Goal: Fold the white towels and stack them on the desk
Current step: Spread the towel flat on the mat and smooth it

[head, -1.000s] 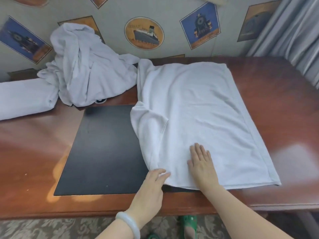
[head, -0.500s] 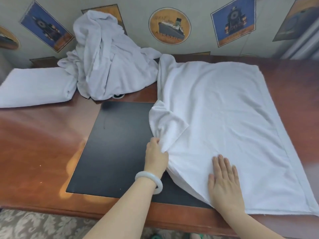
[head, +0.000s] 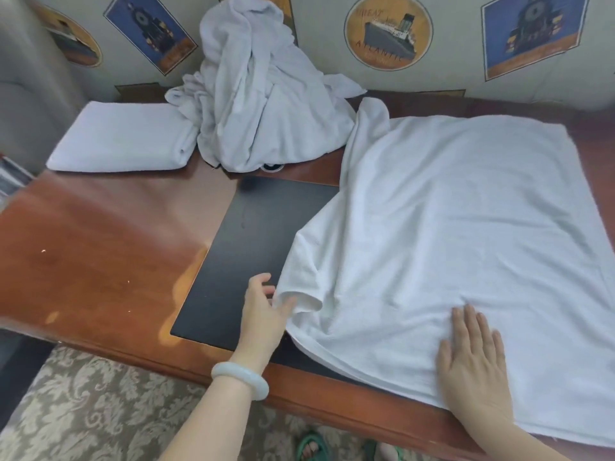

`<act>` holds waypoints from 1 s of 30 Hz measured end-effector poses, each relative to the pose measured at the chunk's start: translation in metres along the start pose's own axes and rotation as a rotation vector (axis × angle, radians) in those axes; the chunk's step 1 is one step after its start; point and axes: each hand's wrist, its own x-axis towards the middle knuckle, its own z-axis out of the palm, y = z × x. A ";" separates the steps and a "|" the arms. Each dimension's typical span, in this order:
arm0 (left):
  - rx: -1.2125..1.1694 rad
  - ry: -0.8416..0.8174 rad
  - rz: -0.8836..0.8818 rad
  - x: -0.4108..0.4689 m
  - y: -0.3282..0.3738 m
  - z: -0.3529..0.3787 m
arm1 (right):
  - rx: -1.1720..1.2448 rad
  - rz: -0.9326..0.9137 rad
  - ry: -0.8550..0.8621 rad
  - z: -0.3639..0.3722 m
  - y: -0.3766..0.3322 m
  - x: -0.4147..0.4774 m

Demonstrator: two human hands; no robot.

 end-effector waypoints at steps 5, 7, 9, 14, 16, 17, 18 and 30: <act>0.557 -0.190 0.311 0.026 0.017 0.028 | 0.018 0.006 0.010 -0.002 -0.002 -0.001; 0.422 -0.132 0.295 0.035 0.017 0.017 | 0.025 0.015 0.007 -0.002 0.000 -0.001; 0.072 0.056 0.234 0.039 0.005 -0.015 | 0.031 0.008 0.012 0.000 -0.001 -0.001; -0.308 0.254 -0.149 0.005 -0.065 -0.073 | 0.029 0.023 -0.013 0.000 -0.001 -0.001; -0.122 0.228 -0.106 -0.003 -0.082 -0.077 | 0.021 0.023 -0.011 0.000 -0.002 0.000; -0.016 0.213 -0.018 -0.005 -0.082 -0.079 | 0.014 0.025 -0.013 -0.001 -0.003 0.000; 0.119 0.186 0.086 -0.004 -0.080 -0.081 | 0.011 0.026 -0.019 -0.001 -0.003 0.000; 0.179 0.062 0.099 -0.008 -0.085 -0.100 | 0.062 0.042 0.016 -0.007 -0.009 -0.001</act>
